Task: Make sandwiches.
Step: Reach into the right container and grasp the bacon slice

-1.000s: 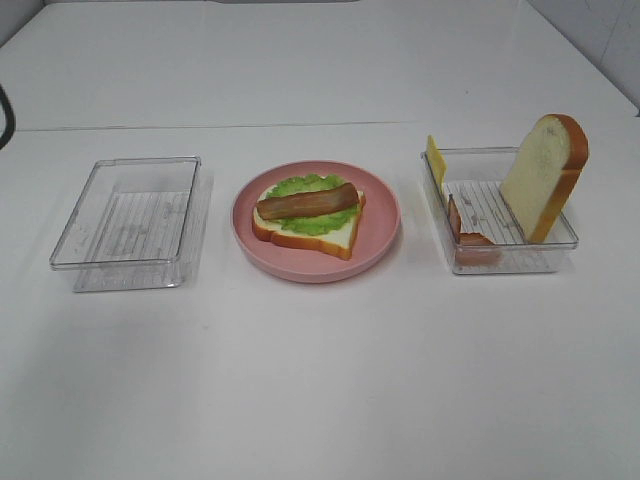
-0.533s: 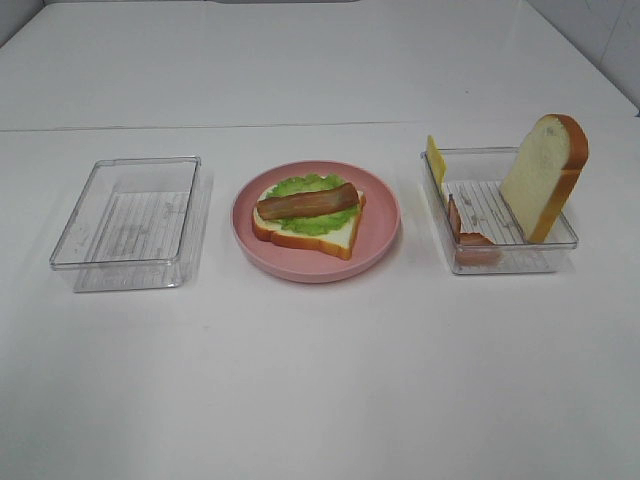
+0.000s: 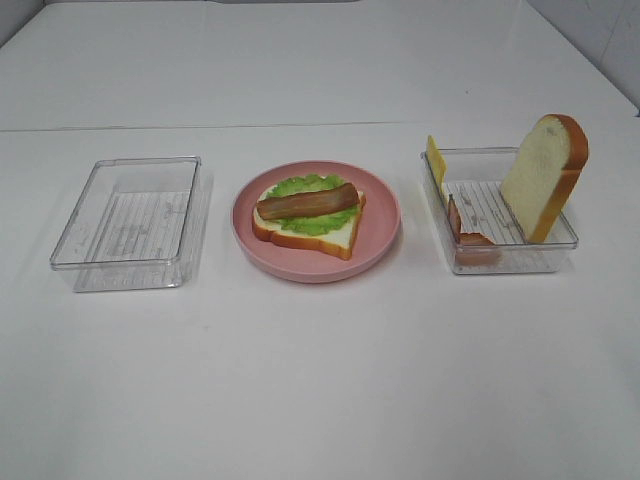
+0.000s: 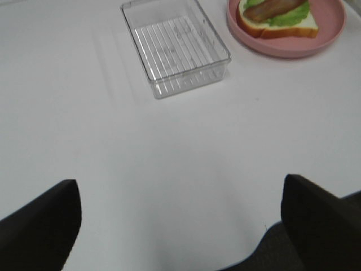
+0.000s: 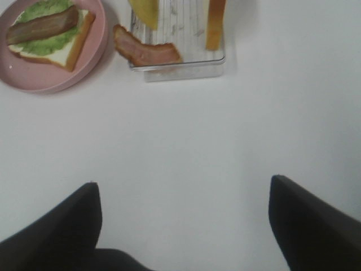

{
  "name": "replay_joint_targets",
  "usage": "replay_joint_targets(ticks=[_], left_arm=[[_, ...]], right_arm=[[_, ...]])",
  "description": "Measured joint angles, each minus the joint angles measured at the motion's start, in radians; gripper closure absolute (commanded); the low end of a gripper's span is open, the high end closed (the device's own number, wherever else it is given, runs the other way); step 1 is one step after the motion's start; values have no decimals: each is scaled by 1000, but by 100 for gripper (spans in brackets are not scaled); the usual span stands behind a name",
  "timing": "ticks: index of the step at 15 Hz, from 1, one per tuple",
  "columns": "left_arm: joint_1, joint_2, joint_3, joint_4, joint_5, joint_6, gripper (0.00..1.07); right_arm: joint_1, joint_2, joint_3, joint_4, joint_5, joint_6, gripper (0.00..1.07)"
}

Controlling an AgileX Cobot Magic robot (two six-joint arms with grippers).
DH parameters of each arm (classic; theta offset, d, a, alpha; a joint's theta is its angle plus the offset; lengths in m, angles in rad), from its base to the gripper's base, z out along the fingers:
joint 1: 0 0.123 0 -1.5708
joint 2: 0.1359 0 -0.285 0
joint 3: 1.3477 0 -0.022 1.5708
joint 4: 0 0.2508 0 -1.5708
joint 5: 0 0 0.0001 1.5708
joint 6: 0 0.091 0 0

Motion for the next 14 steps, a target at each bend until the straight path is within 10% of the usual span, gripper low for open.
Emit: replay_joint_targets(ticks=[6,14], left_arm=[[0,-175,5,0,54,7,16],[0,-175,19,0,30,27,16]], right_arm=[[0,503,-220,211,-2,-151,31],[191,943,-561,137,32,-106,43]])
